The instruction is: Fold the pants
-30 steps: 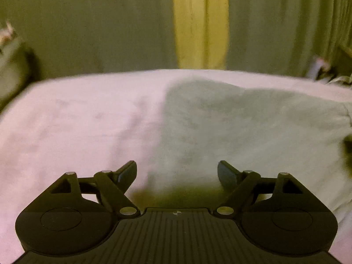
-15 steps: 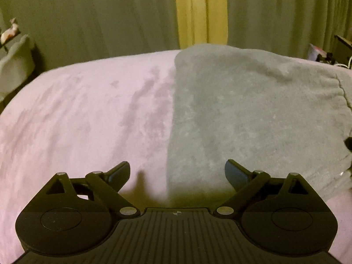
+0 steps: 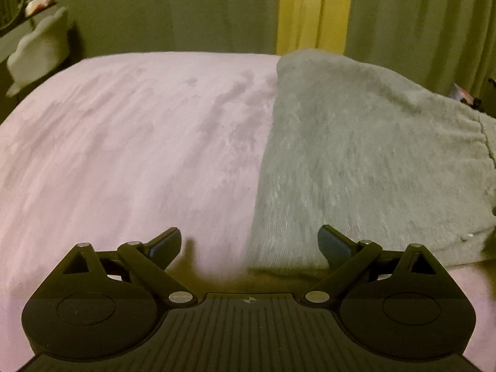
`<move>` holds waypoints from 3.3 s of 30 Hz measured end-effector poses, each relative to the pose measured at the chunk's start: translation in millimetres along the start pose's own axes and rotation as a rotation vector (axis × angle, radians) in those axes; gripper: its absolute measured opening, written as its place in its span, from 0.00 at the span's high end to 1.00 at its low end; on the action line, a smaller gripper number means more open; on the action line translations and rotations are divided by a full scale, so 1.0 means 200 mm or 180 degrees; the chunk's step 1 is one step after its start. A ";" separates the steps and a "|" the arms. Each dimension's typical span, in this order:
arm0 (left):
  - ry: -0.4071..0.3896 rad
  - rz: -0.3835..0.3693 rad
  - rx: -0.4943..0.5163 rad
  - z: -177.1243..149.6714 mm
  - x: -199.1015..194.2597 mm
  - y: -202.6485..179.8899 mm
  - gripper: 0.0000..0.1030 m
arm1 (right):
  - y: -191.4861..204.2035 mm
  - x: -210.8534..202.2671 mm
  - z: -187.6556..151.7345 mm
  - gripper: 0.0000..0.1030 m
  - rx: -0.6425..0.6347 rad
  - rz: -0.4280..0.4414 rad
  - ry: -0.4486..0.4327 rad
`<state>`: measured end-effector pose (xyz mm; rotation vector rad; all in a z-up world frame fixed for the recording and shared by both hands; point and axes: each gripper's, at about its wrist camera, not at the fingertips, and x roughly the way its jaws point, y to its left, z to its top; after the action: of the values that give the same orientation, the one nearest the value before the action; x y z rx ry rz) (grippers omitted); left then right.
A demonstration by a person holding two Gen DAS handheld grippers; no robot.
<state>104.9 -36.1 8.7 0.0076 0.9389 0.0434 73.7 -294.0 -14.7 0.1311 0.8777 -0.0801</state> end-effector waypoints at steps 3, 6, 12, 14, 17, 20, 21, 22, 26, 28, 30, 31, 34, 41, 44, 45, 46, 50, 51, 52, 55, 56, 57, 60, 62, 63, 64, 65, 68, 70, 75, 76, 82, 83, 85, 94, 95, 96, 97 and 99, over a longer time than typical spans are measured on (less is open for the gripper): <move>0.0070 -0.0053 -0.0127 -0.06 -0.06 0.00 0.03 | 0.03 -0.11 -0.11 0.04 -0.0003 0.0058 -0.0076; 0.0383 -0.0281 -0.0175 -0.17 -0.05 -0.03 0.03 | 0.05 -0.17 -0.31 0.04 -0.0014 0.0173 0.0056; 0.0484 -0.0196 0.0279 -0.30 -0.10 -0.18 0.03 | 0.10 -0.22 -0.65 0.04 -0.0106 0.0050 0.0355; 0.0390 -0.0050 0.0475 -0.32 -0.13 -0.23 0.03 | 0.13 -0.24 -0.64 0.04 -0.0184 -0.0071 0.0312; 0.0380 0.0067 0.0703 -0.37 -0.18 -0.29 0.03 | 0.15 -0.30 -0.65 0.04 -0.0269 -0.0135 0.0067; 0.0382 0.0029 0.0835 -0.42 -0.23 -0.32 0.03 | 0.16 -0.33 -0.66 0.04 -0.0271 0.0009 0.0028; 0.0364 0.0022 0.0846 -0.43 -0.24 -0.32 0.03 | 0.16 -0.34 -0.68 0.04 -0.0265 0.0020 0.0055; 0.0344 0.0011 0.0848 -0.43 -0.25 -0.32 0.03 | 0.17 -0.33 -0.68 0.04 -0.0261 0.0028 0.0084; 0.0322 0.0044 0.0782 -0.44 -0.27 -0.31 0.03 | 0.18 -0.35 -0.70 0.04 -0.0278 0.0035 0.0131; 0.0330 0.0069 0.0785 -0.44 -0.26 -0.31 0.03 | 0.19 -0.35 -0.70 0.04 -0.0281 0.0015 0.0094; 0.0357 0.0072 0.0778 -0.44 -0.25 -0.31 0.03 | 0.20 -0.34 -0.70 0.04 -0.0277 -0.0005 0.0095; 0.0373 0.0080 0.0774 -0.43 -0.25 -0.31 0.03 | 0.20 -0.34 -0.70 0.04 -0.0279 -0.0007 0.0103; 0.0402 0.0079 0.0760 -0.42 -0.25 -0.30 0.03 | 0.21 -0.35 -0.70 0.04 -0.0292 -0.0029 0.0105; 0.0366 0.0120 0.0599 -0.39 -0.23 -0.28 0.03 | 0.27 -0.34 -0.70 0.04 -0.0461 -0.0225 0.0054; 0.0358 0.0131 0.0538 -0.39 -0.24 -0.27 0.03 | 0.27 -0.35 -0.69 0.04 -0.0458 -0.0234 -0.0010; 0.0364 0.0125 0.0529 -0.38 -0.24 -0.26 0.03 | 0.26 -0.35 -0.69 0.04 -0.0440 -0.0214 -0.0016; 0.0370 0.0123 0.0520 -0.38 -0.24 -0.26 0.03 | 0.26 -0.35 -0.69 0.04 -0.0430 -0.0201 -0.0017; 0.0391 0.0126 0.0532 -0.36 -0.22 -0.27 0.03 | 0.26 -0.34 -0.67 0.04 -0.0397 -0.0193 0.0072; 0.0391 0.0122 0.0542 -0.36 -0.22 -0.27 0.03 | 0.26 -0.34 -0.67 0.04 -0.0389 -0.0176 0.0089; 0.0400 0.0117 0.0552 -0.36 -0.23 -0.27 0.03 | 0.27 -0.35 -0.67 0.04 -0.0383 -0.0160 0.0111; 0.0358 0.0112 0.0591 -0.35 -0.25 -0.27 0.03 | 0.29 -0.36 -0.65 0.04 -0.0431 -0.0166 0.0137; 0.0331 0.0119 0.0596 -0.35 -0.26 -0.27 0.03 | 0.30 -0.38 -0.64 0.04 -0.0469 -0.0171 0.0121; 0.0305 0.0129 0.0600 -0.34 -0.26 -0.27 0.03 | 0.31 -0.38 -0.64 0.04 -0.0486 -0.0176 0.0107; 0.0214 0.0175 0.0626 -0.33 -0.31 -0.27 0.03 | 0.33 -0.40 -0.60 0.04 -0.0520 -0.0167 0.0103; 0.0146 0.0151 0.0613 -0.30 -0.36 -0.26 0.03 | 0.34 -0.41 -0.57 0.04 -0.0540 -0.0191 0.0121; 0.0118 0.0132 0.0591 -0.28 -0.38 -0.25 0.03 | 0.35 -0.41 -0.55 0.04 -0.0545 -0.0205 0.0129; 0.0085 0.0100 0.0516 -0.25 -0.41 -0.24 0.03 | 0.35 -0.41 -0.54 0.04 -0.0547 -0.0226 0.0143; 0.0072 0.0047 0.0437 -0.22 -0.43 -0.22 0.02 | 0.36 -0.41 -0.52 0.04 -0.0534 -0.0258 0.0158; 0.0125 -0.0032 0.0269 -0.13 -0.48 -0.18 0.02 | 0.36 -0.41 -0.47 0.04 -0.0464 -0.0302 0.0202; 0.0168 0.0038 0.0266 -0.10 -0.49 -0.19 0.02 | 0.35 -0.42 -0.43 0.04 -0.0381 -0.0297 0.0237; 0.0129 0.0046 0.0346 -0.06 -0.53 -0.23 0.02 | 0.32 -0.43 -0.34 0.04 -0.0136 -0.0180 0.0320; 0.0123 0.0050 0.0367 -0.06 -0.53 -0.24 0.02 | 0.32 -0.44 -0.32 0.04 -0.0112 -0.0167 0.0318; 0.0205 0.0096 0.0352 -0.02 -0.51 -0.25 0.02 | 0.35 -0.46 -0.25 0.04 -0.0171 -0.0278 0.0249; 0.0211 0.0072 0.0332 -0.01 -0.51 -0.24 0.02 | 0.35 -0.46 -0.24 0.04 -0.0179 -0.0273 0.0234; 0.0233 0.0017 0.0298 0.00 -0.51 -0.23 0.02 | 0.35 -0.47 -0.22 0.04 -0.0181 -0.0263 0.0226; 0.0248 0.0042 0.0314 0.00 -0.51 -0.24 0.02 | 0.37 -0.47 -0.20 0.04 -0.0219 -0.0291 0.0229; 0.0255 0.0049 0.0324 0.00 -0.51 -0.24 0.02 | 0.37 -0.47 -0.20 0.04 -0.0225 -0.0297 0.0223; 0.0257 0.0050 0.0329 0.00 -0.51 -0.25 0.02 | 0.37 -0.47 -0.20 0.04 -0.0226 -0.0300 0.0224; 0.0256 0.0051 0.0330 0.00 -0.50 -0.25 0.02 | 0.37 -0.47 -0.20 0.04 -0.0224 -0.0297 0.0228; 0.0256 0.0047 0.0333 0.00 -0.51 -0.25 0.02 | 0.37 -0.47 -0.20 0.04 -0.0220 -0.0291 0.0233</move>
<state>46.7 -90.2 89.5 0.1102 1.0208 0.0083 -7.3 -212.9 37.8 0.0295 0.9583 -0.1308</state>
